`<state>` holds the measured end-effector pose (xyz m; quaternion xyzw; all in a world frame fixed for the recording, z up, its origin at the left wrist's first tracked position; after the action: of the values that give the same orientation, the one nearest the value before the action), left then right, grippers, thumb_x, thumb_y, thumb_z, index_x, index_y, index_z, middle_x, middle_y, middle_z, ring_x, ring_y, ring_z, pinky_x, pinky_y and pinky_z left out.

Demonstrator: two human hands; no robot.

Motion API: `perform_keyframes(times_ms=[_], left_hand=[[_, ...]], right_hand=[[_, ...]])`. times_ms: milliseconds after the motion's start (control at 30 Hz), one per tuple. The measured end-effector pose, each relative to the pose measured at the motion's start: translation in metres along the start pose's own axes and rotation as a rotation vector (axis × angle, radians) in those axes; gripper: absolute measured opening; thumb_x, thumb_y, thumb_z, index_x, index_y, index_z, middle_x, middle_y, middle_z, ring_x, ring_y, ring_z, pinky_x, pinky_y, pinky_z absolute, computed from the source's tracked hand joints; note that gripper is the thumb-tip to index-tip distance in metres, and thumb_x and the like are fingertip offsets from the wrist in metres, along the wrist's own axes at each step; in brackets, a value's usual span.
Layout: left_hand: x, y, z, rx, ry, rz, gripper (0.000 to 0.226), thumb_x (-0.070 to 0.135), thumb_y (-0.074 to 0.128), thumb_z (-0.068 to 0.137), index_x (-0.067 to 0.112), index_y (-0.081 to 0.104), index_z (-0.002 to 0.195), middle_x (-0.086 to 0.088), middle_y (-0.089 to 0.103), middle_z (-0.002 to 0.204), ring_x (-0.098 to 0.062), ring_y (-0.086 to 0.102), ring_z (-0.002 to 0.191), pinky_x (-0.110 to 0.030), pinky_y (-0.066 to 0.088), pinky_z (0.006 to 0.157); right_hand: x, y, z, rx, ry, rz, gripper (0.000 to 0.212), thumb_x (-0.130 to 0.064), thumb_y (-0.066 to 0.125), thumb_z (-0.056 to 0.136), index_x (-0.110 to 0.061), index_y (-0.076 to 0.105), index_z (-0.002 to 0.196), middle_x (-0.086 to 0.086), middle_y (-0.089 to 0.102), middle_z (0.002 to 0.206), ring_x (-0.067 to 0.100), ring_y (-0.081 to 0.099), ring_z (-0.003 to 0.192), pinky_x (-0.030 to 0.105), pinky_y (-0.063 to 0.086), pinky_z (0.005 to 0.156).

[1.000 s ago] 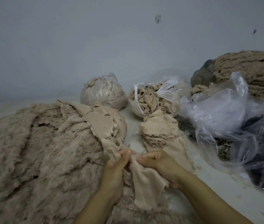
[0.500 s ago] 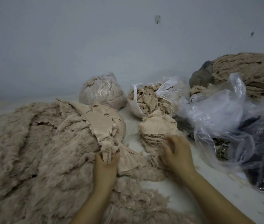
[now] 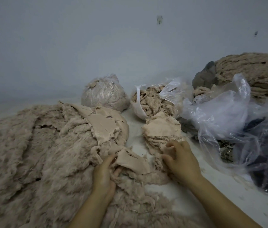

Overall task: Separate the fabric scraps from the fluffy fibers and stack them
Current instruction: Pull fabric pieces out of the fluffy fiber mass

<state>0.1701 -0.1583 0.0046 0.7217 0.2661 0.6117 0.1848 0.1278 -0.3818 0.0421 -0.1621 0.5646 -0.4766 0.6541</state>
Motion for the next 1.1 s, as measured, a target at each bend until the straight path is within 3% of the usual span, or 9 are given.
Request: perform_keyframes(times_ms=[167,300,467,567,667,767,833,967,1100], left_hand=[[-0.004,-0.001,-0.001,0.001,0.061,0.087,0.019,-0.003,0.066,0.082,0.005,0.066,0.1,-0.007,0.074,0.088,-0.02,0.07,0.08,-0.033,0.056,0.064],[-0.005,-0.002,-0.002,0.007,0.067,0.115,0.017,-0.003,0.065,0.082,0.005,0.067,0.097,-0.01,0.074,0.087,-0.022,0.071,0.076,-0.031,0.058,0.058],[-0.005,-0.003,-0.003,-0.002,0.056,0.134,0.014,-0.003,0.066,0.082,0.003,0.067,0.094,-0.01,0.074,0.082,-0.022,0.072,0.07,-0.03,0.057,0.053],[-0.006,-0.005,-0.002,0.003,0.059,0.156,0.019,-0.001,0.068,0.08,0.002,0.067,0.099,-0.012,0.074,0.088,-0.025,0.071,0.077,-0.031,0.056,0.06],[-0.007,-0.007,0.0,0.007,0.061,0.169,0.023,0.002,0.07,0.079,-0.001,0.067,0.101,-0.015,0.072,0.093,-0.027,0.069,0.082,-0.032,0.053,0.067],[-0.007,-0.007,0.0,0.0,0.068,0.185,0.018,0.002,0.071,0.079,0.001,0.068,0.097,-0.013,0.074,0.09,-0.025,0.071,0.08,-0.031,0.052,0.066],[-0.008,-0.007,-0.001,-0.009,0.076,0.193,0.013,0.002,0.07,0.079,0.004,0.069,0.092,-0.01,0.075,0.086,-0.022,0.072,0.075,-0.03,0.053,0.062],[-0.007,-0.006,-0.003,-0.044,0.088,0.189,0.013,-0.001,0.068,0.08,0.007,0.069,0.09,-0.007,0.075,0.084,-0.02,0.072,0.073,-0.029,0.055,0.058],[-0.006,-0.003,-0.007,-0.076,0.098,0.202,0.018,-0.004,0.063,0.083,0.008,0.068,0.096,-0.009,0.074,0.09,-0.022,0.072,0.08,-0.034,0.052,0.07]], right_hand=[[0.025,0.002,0.003,-0.178,0.067,-0.173,0.032,-0.043,0.066,0.085,-0.023,0.06,0.109,-0.001,0.054,0.109,0.02,0.053,0.106,0.028,0.045,0.082],[0.03,0.003,0.004,-0.125,0.067,-0.117,0.015,-0.03,0.062,0.089,-0.021,0.058,0.077,-0.005,0.061,0.079,0.017,0.058,0.082,0.029,0.044,0.066],[0.04,-0.013,0.015,-0.014,0.323,0.676,0.021,-0.016,0.065,0.09,0.001,0.064,0.077,-0.002,0.051,0.046,0.01,0.043,0.039,0.018,0.036,0.04],[0.057,-0.02,0.019,-0.046,0.552,1.002,0.012,-0.006,0.059,0.091,-0.002,0.065,0.082,0.004,0.055,0.052,0.014,0.048,0.042,0.021,0.04,0.038],[0.082,-0.03,0.022,0.228,0.511,0.668,0.011,-0.004,0.057,0.089,-0.012,0.06,0.082,0.005,0.054,0.07,0.022,0.05,0.068,0.031,0.041,0.063],[0.058,-0.038,0.011,0.412,0.18,0.444,0.013,-0.007,0.057,0.089,-0.02,0.059,0.087,-0.001,0.062,0.086,0.016,0.057,0.078,0.027,0.043,0.071],[0.032,-0.029,0.006,0.254,0.003,0.416,0.013,-0.017,0.061,0.087,-0.03,0.062,0.084,-0.012,0.066,0.083,0.001,0.059,0.076,0.017,0.043,0.067],[0.019,0.003,0.006,-0.17,-0.01,-0.039,0.014,-0.035,0.064,0.086,-0.022,0.066,0.082,-0.008,0.065,0.083,0.009,0.058,0.077,0.022,0.04,0.066],[0.019,0.002,0.008,-0.153,0.067,0.05,0.021,-0.03,0.062,0.09,-0.021,0.06,0.071,-0.009,0.062,0.072,0.006,0.054,0.068,0.017,0.036,0.055]])
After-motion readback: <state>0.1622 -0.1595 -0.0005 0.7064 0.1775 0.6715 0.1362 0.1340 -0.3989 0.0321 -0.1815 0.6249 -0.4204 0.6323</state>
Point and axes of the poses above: each hand's wrist, its own z-axis towards the middle knuckle, its own y-axis out of the palm, x = y × z, the point moved 4 cm from there along z, towards the middle knuckle
